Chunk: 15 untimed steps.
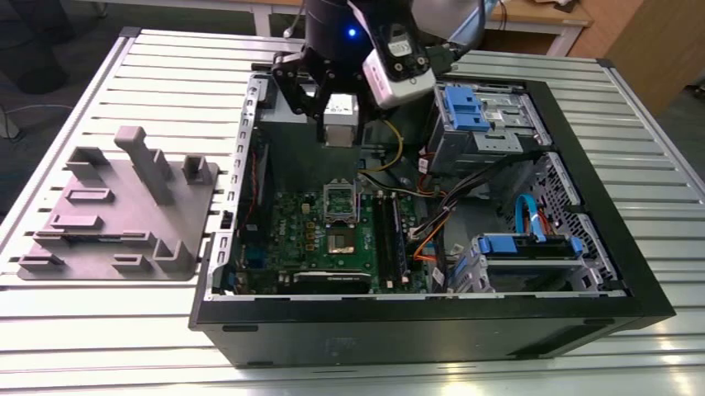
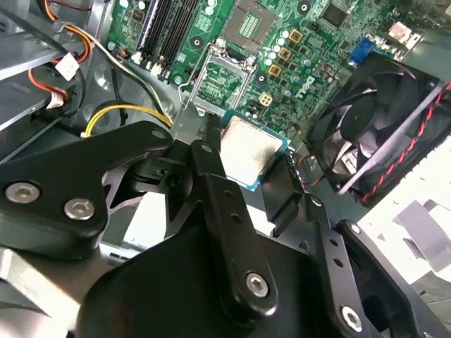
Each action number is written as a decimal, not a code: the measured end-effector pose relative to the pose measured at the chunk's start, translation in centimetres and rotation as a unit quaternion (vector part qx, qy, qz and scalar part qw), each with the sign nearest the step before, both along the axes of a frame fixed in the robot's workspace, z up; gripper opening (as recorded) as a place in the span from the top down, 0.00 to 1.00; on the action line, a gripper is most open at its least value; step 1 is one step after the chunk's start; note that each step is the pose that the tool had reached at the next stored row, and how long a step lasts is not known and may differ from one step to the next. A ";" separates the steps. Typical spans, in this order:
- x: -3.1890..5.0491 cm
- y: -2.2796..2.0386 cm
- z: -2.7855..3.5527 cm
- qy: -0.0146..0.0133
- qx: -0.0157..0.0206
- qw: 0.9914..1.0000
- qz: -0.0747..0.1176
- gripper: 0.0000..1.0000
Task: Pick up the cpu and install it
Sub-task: 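Pick up the cpu and move it towards the insertion slot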
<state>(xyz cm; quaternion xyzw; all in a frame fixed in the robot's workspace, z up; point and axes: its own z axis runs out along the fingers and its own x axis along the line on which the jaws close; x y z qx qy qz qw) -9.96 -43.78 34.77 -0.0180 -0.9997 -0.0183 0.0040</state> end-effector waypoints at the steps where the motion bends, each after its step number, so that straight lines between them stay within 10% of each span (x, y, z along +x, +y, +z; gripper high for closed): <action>1: 0.00 -0.06 -0.19 0.000 0.000 1.000 0.000 0.53; 15: 0.09 -0.68 -2.34 0.000 0.000 1.000 0.000 0.53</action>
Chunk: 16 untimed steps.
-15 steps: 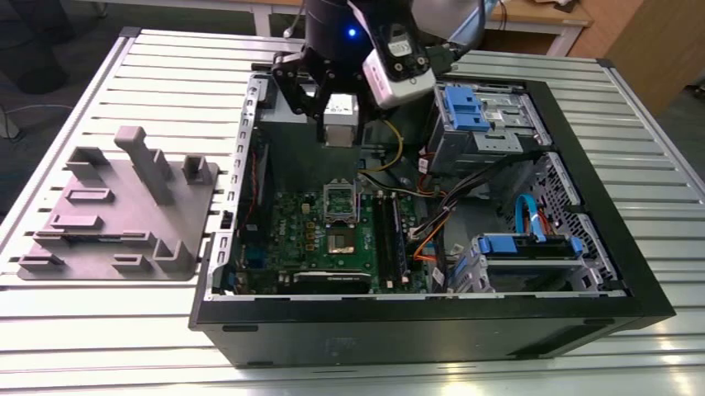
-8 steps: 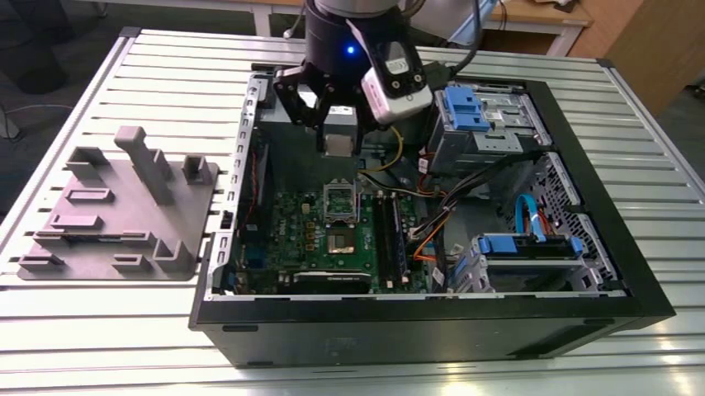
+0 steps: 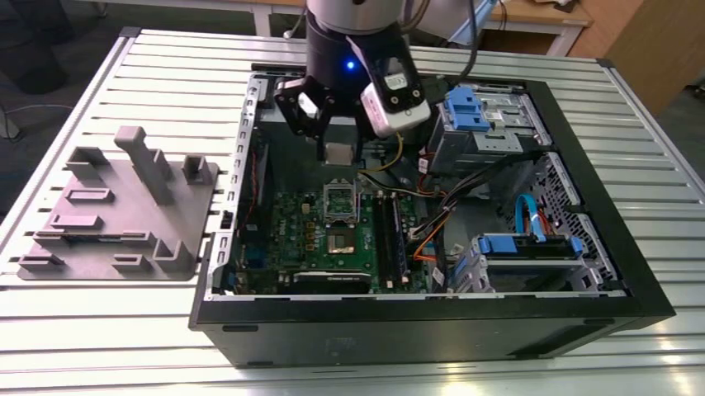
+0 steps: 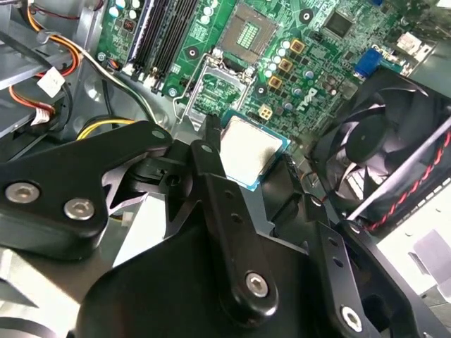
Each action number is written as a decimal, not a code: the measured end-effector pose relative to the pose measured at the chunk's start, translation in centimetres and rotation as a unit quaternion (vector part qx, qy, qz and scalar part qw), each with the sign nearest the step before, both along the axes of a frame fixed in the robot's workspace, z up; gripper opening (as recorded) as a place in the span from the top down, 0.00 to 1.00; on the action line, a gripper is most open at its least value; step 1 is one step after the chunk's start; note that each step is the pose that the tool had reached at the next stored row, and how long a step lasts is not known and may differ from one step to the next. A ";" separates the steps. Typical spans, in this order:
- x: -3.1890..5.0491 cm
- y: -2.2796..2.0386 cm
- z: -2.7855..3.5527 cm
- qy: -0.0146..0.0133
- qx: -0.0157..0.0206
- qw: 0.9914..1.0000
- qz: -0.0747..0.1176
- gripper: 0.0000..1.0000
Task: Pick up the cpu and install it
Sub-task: 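Pick up the cpu and move it towards the insertion slot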
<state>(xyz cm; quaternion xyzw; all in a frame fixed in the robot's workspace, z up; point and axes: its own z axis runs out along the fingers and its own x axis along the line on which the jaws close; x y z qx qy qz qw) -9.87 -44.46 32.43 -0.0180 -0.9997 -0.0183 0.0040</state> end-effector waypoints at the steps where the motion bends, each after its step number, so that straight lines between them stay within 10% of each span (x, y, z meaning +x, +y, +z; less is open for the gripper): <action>1: 0.03 -0.05 -0.11 0.000 0.000 1.000 0.000 0.53; 16: 0.23 -0.63 -1.98 0.000 0.000 1.000 0.000 0.53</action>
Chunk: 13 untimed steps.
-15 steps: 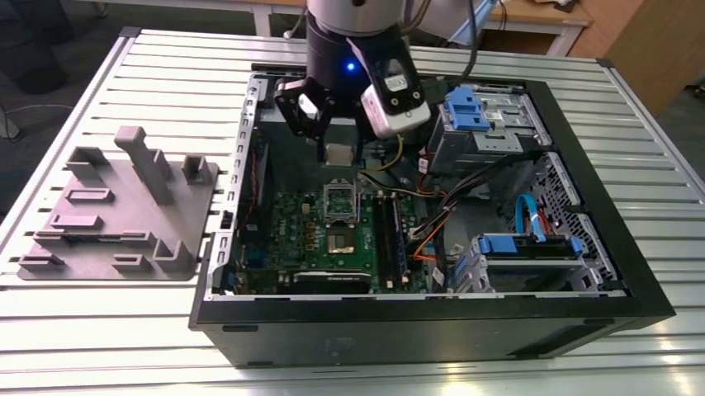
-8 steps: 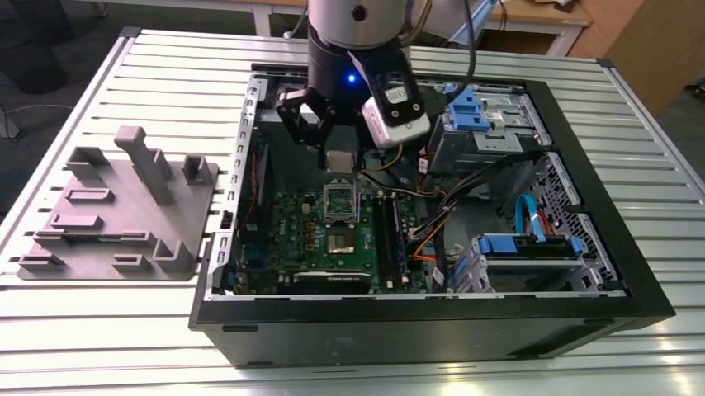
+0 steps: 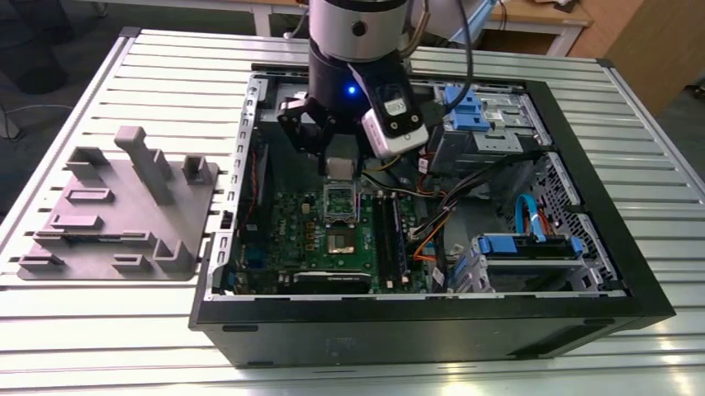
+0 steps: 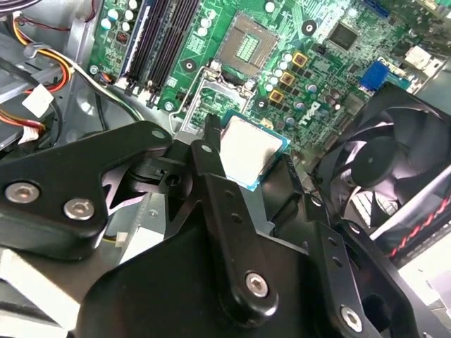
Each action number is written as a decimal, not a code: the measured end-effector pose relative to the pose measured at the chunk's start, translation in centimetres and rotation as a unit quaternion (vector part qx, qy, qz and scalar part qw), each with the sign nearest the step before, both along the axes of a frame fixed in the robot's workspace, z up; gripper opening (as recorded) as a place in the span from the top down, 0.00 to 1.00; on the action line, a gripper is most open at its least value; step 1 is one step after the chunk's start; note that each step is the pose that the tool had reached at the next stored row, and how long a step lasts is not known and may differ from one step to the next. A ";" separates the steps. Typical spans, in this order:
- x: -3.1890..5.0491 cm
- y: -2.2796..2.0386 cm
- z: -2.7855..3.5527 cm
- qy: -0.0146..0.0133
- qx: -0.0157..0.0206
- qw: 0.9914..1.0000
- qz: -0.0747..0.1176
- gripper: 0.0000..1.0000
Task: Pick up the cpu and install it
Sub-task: 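Pick up the cpu and move it towards the insertion slot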
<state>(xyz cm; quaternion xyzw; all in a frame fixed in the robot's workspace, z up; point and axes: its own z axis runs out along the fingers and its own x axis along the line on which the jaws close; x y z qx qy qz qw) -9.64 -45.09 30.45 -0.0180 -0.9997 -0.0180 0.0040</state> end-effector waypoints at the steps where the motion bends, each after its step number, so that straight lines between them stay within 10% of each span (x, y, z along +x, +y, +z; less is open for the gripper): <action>1: 0.01 -0.01 -0.15 0.000 0.000 1.000 0.000 0.53; 13: 0.05 -0.12 -1.43 0.000 0.000 1.000 0.000 0.53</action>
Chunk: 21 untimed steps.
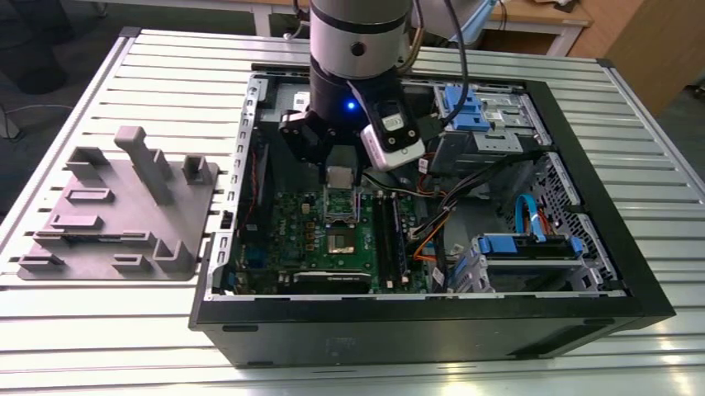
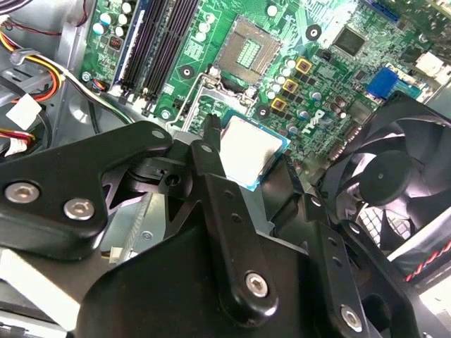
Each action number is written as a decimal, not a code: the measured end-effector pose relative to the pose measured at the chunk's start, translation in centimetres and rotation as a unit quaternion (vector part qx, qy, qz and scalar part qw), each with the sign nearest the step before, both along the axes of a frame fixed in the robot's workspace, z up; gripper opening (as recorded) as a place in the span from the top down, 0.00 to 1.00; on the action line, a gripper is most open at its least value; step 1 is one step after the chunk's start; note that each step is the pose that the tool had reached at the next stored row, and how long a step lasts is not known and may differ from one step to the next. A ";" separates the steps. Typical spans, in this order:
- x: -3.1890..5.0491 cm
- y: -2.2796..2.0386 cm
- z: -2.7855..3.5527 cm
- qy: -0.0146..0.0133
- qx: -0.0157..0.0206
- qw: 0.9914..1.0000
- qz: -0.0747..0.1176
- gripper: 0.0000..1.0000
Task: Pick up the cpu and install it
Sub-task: 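Pick up the cpu and move it towards the insertion slot, then place the cpu into insertion slot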
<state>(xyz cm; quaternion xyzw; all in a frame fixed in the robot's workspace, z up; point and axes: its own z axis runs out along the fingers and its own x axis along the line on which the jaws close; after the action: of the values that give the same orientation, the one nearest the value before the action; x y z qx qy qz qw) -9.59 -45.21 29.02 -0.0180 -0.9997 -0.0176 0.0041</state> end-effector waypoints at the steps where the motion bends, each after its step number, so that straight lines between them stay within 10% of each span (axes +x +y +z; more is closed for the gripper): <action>1: 0.00 0.00 0.00 0.000 0.000 1.000 0.000 0.53; 21: 0.29 -0.77 -0.07 0.000 0.000 1.000 0.000 0.53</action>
<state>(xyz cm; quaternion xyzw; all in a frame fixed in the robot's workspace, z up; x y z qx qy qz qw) -9.30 -45.98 28.95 -0.0180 -0.9997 -0.0177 0.0040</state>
